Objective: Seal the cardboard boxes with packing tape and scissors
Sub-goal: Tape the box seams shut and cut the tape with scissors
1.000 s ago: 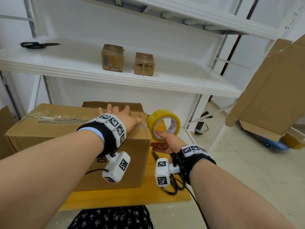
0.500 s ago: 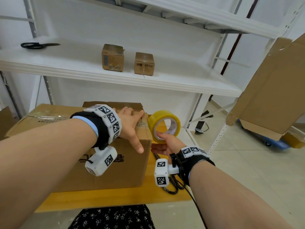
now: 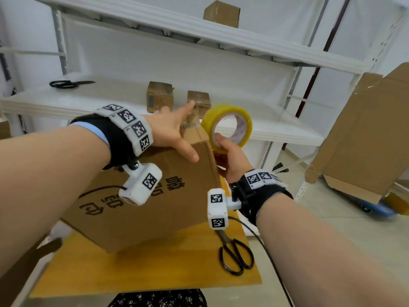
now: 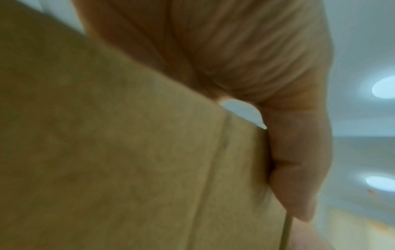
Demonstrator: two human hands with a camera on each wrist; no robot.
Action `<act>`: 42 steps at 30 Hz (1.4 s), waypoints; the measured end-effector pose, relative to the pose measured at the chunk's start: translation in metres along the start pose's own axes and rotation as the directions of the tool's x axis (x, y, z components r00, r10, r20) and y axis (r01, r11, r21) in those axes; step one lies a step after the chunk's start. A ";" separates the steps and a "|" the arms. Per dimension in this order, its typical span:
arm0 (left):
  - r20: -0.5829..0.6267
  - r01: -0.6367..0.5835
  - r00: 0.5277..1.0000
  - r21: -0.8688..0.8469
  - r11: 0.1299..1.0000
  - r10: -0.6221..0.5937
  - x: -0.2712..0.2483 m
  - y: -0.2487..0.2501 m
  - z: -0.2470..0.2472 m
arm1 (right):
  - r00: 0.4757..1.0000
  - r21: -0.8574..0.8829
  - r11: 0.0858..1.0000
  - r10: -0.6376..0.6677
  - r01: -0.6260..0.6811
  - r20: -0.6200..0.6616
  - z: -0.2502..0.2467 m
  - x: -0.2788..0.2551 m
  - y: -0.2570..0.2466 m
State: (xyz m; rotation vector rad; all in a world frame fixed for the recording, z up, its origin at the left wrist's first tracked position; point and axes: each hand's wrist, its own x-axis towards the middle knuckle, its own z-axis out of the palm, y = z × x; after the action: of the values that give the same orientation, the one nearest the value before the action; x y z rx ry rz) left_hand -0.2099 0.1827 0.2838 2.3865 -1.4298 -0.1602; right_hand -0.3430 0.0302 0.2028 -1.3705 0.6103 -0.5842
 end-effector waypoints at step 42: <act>0.071 0.106 0.957 -0.988 0.111 -0.281 -0.086 -0.151 0.029 | 0.881 -0.723 0.571 -0.003 0.390 0.473 0.171 0.017 -0.022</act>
State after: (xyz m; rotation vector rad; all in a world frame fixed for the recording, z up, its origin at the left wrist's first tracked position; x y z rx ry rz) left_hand -0.1337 0.3154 0.1965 1.2874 -0.4807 -0.7523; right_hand -0.2117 0.1364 0.2406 -2.3998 0.3443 -0.1269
